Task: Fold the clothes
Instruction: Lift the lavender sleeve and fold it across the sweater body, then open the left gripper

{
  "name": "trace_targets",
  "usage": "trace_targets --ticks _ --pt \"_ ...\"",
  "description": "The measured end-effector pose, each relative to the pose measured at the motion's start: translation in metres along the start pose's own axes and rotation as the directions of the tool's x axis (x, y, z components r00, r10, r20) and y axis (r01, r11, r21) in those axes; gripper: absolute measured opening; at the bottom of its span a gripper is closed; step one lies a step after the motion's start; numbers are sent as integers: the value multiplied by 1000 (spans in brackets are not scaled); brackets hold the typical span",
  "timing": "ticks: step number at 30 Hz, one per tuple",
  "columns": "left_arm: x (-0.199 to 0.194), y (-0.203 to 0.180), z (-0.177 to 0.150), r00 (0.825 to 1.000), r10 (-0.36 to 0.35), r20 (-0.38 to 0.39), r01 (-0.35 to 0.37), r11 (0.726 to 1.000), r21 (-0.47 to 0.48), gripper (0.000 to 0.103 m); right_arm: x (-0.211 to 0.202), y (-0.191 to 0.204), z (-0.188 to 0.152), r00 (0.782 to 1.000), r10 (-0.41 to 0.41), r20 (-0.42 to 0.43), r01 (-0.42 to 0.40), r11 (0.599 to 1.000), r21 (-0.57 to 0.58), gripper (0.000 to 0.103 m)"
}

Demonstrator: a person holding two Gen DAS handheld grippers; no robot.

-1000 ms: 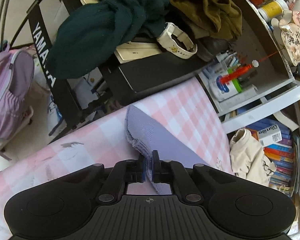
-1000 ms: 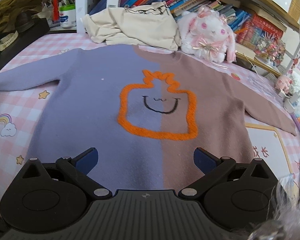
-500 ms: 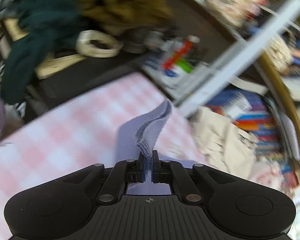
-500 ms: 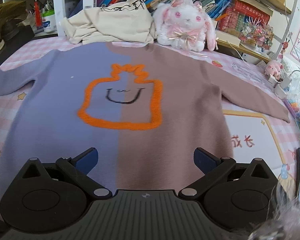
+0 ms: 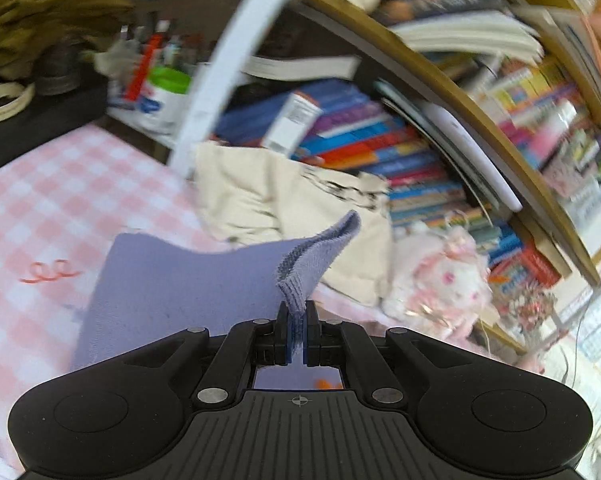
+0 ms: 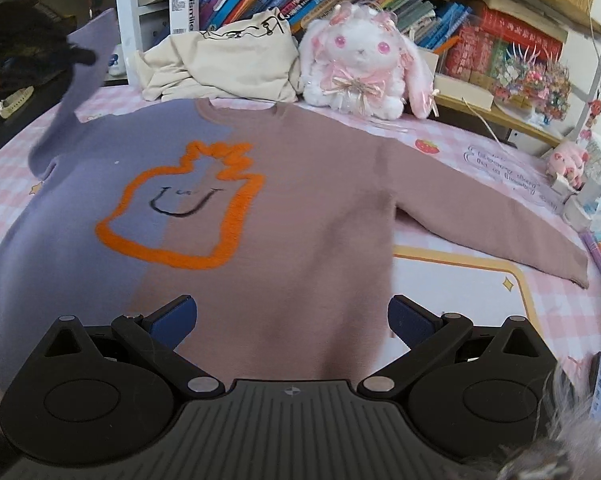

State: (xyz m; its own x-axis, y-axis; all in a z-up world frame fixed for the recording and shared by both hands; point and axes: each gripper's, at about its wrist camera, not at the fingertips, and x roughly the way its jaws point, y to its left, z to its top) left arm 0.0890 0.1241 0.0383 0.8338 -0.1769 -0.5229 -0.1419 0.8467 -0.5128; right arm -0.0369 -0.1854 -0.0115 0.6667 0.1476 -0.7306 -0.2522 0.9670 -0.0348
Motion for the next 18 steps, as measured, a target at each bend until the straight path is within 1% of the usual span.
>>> trace_targets --ticks 6,9,13,18 --pt "20 -52 -21 1000 11 -27 -10 999 45 3 1 -26 -7 998 66 -8 -66 998 -23 103" --pt "30 -70 -31 999 25 -39 -22 998 65 3 2 -37 -10 996 87 -11 -87 996 -33 103" --pt "46 -87 -43 997 41 -59 -36 996 77 3 2 -53 -13 995 98 -13 -99 995 -29 103" --pt "60 -105 -55 996 44 -79 -36 994 104 3 2 -70 -17 996 93 -17 -93 996 -8 103"
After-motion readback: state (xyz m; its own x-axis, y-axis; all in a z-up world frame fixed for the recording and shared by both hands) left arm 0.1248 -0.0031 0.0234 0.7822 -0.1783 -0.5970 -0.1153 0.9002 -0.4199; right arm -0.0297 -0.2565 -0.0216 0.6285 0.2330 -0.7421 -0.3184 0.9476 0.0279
